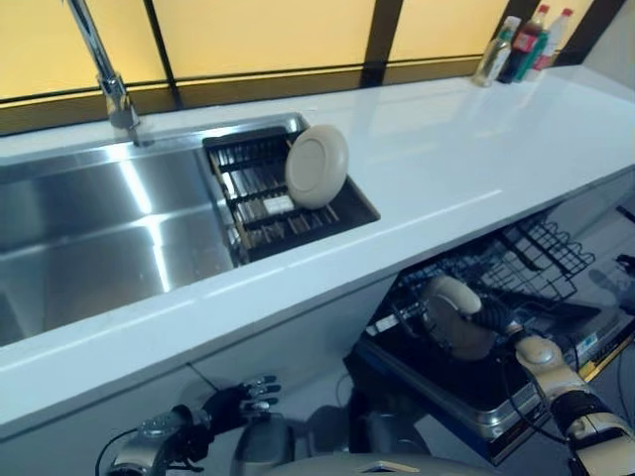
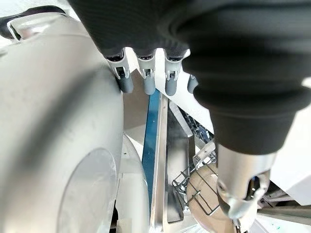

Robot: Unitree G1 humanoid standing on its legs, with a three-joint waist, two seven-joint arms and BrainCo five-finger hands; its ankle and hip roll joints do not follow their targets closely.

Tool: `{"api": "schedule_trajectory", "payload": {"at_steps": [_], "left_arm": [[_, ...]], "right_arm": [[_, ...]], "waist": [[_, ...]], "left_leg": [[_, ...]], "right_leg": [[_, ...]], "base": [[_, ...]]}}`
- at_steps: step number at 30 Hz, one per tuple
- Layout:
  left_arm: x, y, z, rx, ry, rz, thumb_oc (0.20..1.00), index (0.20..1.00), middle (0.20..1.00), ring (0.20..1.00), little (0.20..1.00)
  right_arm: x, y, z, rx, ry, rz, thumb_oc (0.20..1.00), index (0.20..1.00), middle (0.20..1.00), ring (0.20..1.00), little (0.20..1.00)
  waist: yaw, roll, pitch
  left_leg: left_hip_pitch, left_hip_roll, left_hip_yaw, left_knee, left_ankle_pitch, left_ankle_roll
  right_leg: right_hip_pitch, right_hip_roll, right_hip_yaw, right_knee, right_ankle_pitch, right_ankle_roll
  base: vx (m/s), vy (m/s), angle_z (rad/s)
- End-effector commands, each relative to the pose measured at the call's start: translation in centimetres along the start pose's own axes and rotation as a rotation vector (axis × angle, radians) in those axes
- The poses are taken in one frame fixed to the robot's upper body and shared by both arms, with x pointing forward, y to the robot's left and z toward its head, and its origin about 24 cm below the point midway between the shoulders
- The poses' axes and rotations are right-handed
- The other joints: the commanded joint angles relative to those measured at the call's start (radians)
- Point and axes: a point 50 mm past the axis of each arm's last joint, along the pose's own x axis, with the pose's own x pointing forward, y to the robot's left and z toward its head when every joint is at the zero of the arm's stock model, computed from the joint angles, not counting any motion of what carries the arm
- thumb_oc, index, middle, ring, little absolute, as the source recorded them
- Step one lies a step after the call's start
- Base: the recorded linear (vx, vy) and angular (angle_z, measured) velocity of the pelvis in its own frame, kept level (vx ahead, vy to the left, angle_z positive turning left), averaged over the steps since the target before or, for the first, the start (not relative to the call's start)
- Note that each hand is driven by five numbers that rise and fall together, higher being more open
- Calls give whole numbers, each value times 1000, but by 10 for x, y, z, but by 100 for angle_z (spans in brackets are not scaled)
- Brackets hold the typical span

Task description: Pick up plates and place into dishwasher.

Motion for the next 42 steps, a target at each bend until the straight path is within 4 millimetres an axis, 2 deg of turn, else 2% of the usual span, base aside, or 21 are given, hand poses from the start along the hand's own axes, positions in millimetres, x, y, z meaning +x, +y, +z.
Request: {"api": "schedule_trajectory", "payload": {"at_steps": [1,7,20,21,22,23,27,32,42], "left_arm": [[-4,-8,1,26,8,-63,1000,1000,1000,1000,1000],[-10,-9,-5,44,49,-77,1000,1000,1000,1000,1000],[-17,-2,6,75,74,-63,1000,1000,1000,1000,1000],[-17,-1,6,75,75,-62,1000,1000,1000,1000,1000],[-18,-1,6,74,77,-60,1000,1000,1000,1000,1000],[-18,-1,5,72,79,-58,1000,1000,1000,1000,1000],[-19,-2,-2,64,89,-58,1000,1000,1000,1000,1000],[-17,-4,-1,53,93,-61,1000,1000,1000,1000,1000],[-19,-3,-1,49,87,-57,1000,1000,1000,1000,1000]], "right_arm": [[7,-23,16,-67,-22,-89,200,200,200,200,200],[6,-17,1,-164,64,-76,200,200,200,200,200],[12,-12,-3,-199,180,-110,200,200,200,200,200],[12,-11,-4,-195,183,-115,300,300,300,300,300],[12,-12,-3,-198,184,-124,922,922,922,922,922],[12,-12,-3,-205,193,-128,1000,1000,1000,1000,1000],[11,-10,-7,-209,204,-123,1000,1000,1000,1000,1000],[8,-11,-12,-217,212,-130,1000,1000,1000,1000,1000],[3,-28,-13,-227,205,-206,1000,1000,1000,1000,1000]], "waist": [[13,25,0],[33,15,-13],[67,-9,-10],[67,-9,-11],[67,-9,-13],[67,-10,-16],[64,-12,-30],[59,-11,-44],[45,-18,-57]], "left_leg": [[23,-6,-3,-111,41,65],[39,-10,-12,-123,40,69],[31,-5,-22,-112,36,74],[31,-5,-22,-112,36,74],[32,-5,-21,-113,36,74],[32,-5,-20,-113,36,74],[44,-9,-17,-122,35,75],[64,-13,-15,-134,32,74],[73,-16,0,-144,31,76]], "right_leg": [[-37,-30,10,28,123,54],[-22,-26,7,19,132,61],[4,-7,5,-1,160,60],[5,-7,5,-3,161,60],[6,-5,6,-5,163,60],[8,-4,7,-7,163,60],[11,1,13,-10,168,63],[22,1,17,-17,171,64],[31,5,28,-36,182,66]], "base": [[25,-36,13],[64,-39,4],[32,-43,5],[0,0,0],[0,0,0],[0,0,0],[32,2,1],[45,11,-1],[-2,-1,-3]]}}
